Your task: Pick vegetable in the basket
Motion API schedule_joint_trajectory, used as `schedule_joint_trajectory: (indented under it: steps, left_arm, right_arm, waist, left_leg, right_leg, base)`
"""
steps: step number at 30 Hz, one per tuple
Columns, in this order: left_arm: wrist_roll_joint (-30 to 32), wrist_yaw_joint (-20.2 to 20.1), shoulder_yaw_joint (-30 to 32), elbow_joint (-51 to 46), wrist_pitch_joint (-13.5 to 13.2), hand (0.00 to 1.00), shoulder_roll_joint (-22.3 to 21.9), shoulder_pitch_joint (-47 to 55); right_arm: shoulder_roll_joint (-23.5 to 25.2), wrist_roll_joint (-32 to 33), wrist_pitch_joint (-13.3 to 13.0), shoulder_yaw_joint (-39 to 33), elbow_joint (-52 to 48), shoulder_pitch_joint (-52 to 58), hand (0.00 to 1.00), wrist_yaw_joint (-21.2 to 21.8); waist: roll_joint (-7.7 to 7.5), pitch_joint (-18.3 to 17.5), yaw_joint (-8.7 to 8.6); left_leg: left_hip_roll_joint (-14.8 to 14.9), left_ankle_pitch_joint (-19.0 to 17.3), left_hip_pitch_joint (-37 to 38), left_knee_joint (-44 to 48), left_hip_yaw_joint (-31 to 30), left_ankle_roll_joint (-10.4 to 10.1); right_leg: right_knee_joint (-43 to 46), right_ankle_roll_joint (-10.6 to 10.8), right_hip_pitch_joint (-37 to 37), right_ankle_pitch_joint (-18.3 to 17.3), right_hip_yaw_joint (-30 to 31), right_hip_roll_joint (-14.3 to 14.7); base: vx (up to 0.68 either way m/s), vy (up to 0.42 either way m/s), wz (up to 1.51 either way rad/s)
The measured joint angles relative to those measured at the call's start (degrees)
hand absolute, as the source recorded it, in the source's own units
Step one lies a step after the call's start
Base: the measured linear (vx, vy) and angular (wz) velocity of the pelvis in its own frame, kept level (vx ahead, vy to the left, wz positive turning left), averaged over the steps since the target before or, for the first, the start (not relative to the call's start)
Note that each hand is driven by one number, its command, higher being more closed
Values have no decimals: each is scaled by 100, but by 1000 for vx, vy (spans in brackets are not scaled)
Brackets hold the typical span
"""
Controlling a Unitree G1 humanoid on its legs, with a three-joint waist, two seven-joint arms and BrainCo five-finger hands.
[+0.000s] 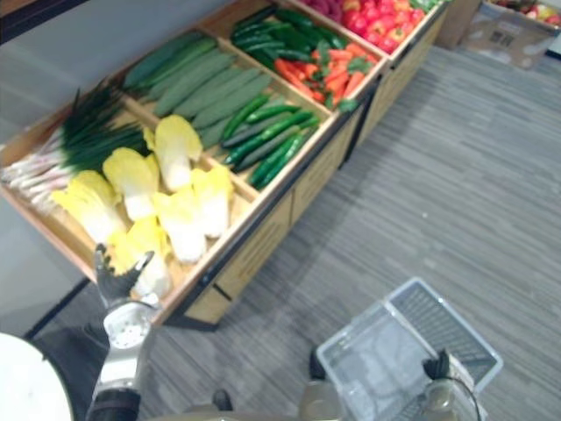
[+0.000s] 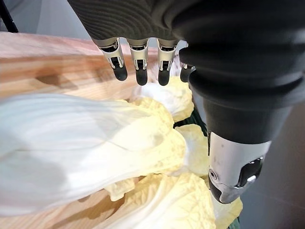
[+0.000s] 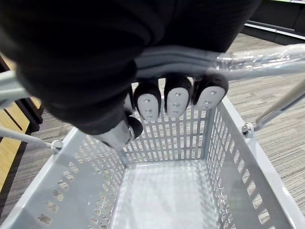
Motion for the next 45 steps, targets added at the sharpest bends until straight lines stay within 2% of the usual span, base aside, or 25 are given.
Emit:
schedule_joint_trajectory:
  steps: [5,15,25,29,45]
  left_arm:
    - [6,-2,22,73,113,0,-2,89]
    - [43,-106,110,381,38,0,3,133]
    - [53,-96,202,812,-9,0,73,-283]
    - [54,-124,67,1028,112,0,77,-354]
    - [66,-94,-128,1300,103,0,104,-436]
  right_arm:
    - [0,-1,-1,37,-3,1,100,0]
    - [0,-3,0,73,-27,14,100,1]
    - [-5,-2,-26,285,-198,13,100,2]
    - [-5,-1,-22,285,-198,16,100,2]
    - [-6,-5,-21,456,-292,24,100,-10]
  waist:
    - [16,-7,0]
    - [114,-68,16]
    - [114,-68,9]
    - [109,-65,-10]
    - [96,-58,0]
  left_leg:
    - [9,0,-7,0,-14,0]
    - [16,3,-6,-26,-17,-1]
    - [7,15,-101,-22,11,-5]
    - [10,20,-102,-24,19,-9]
    - [-17,205,-210,-27,27,-37]
  right_leg:
    - [0,9,0,14,-8,6]
    - [-81,11,28,37,-23,22]
    - [-285,1,6,172,-14,33]
    - [-285,1,-5,171,-1,42]
    - [-290,-24,-150,198,109,38]
  base:
    - [-33,-15,1]
    - [0,0,0]
    - [-6,-7,-2]
    - [0,0,0]
    - [-17,-21,-2]
